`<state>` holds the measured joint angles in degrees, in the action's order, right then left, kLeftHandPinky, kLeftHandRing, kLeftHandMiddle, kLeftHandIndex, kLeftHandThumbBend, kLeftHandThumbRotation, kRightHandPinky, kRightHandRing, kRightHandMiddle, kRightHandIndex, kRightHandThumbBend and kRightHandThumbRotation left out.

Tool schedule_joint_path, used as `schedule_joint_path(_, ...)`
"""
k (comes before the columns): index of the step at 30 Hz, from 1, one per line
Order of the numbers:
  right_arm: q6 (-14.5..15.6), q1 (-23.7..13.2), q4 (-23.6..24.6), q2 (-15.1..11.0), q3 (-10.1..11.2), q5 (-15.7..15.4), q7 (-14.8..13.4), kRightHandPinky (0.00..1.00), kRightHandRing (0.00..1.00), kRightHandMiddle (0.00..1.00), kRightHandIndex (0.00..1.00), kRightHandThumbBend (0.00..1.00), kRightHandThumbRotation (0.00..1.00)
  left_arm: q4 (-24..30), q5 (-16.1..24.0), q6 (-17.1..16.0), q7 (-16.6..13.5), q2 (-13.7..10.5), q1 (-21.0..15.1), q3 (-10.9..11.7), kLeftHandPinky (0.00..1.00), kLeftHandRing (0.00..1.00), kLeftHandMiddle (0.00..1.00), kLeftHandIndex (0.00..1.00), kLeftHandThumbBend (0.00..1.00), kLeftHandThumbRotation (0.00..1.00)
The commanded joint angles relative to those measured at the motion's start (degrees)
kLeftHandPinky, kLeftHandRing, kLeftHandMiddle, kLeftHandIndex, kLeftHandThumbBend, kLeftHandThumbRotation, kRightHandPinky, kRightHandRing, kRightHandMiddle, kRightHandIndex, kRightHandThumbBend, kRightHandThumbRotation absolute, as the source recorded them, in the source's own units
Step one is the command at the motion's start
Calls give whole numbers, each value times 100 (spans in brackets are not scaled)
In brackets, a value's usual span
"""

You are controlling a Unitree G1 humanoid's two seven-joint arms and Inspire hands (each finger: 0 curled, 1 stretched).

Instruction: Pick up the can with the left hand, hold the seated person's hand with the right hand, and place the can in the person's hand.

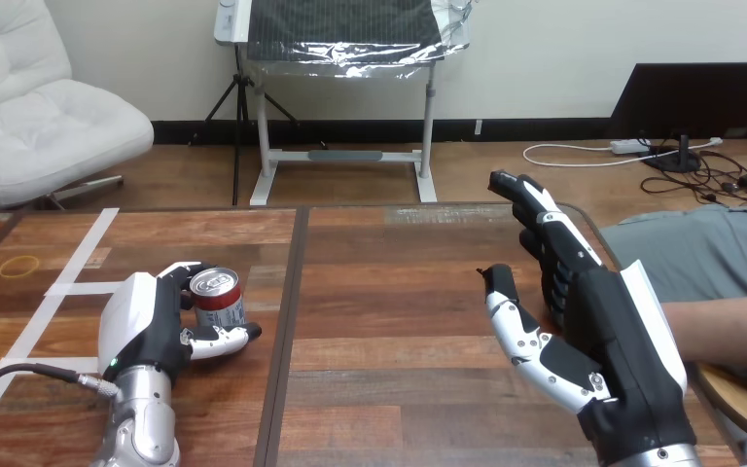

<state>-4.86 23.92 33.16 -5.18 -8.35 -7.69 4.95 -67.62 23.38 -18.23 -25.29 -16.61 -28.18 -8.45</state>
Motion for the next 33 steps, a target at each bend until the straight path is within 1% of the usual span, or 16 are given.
schedule_joint_path(1,-14,-231,267,-49,49,-25,18,100,100,100,90,11,0,-33,29,-103,-39,-1,-452,-62,68,75,77,76,75,14)
schedule_joint_path(19,-13,-239,256,-53,49,-64,17,100,100,100,89,12,0,-85,33,-313,-207,-14,-402,-49,66,72,75,75,73,10)
schedule_joint_path(23,-16,-243,251,-58,54,-58,23,100,100,100,88,12,0,-88,56,-374,-344,-9,-393,-54,64,71,74,74,73,8)
schedule_joint_path(25,-12,-243,252,-58,55,-55,24,100,100,100,88,12,0,-71,59,-410,-395,-6,-384,-53,63,70,73,72,73,7)
schedule_joint_path(27,-10,-243,254,-60,55,-44,30,100,100,100,88,12,0,-82,40,-550,-463,-8,-363,-33,62,68,71,71,73,6)
schedule_joint_path(29,-10,-244,251,-58,56,-32,31,100,100,100,88,12,0,-97,41,-619,-526,-11,-355,-30,60,67,70,70,73,4)
schedule_joint_path(30,-10,-245,248,-56,57,-26,31,100,100,100,88,12,0,-106,48,-631,-555,-12,-356,-35,56,63,67,67,72,2)
schedule_joint_path(33,15,-244,258,-48,55,-19,30,100,100,100,88,12,0,-113,18,-635,-621,6,-362,-7,51,58,62,64,71,1)
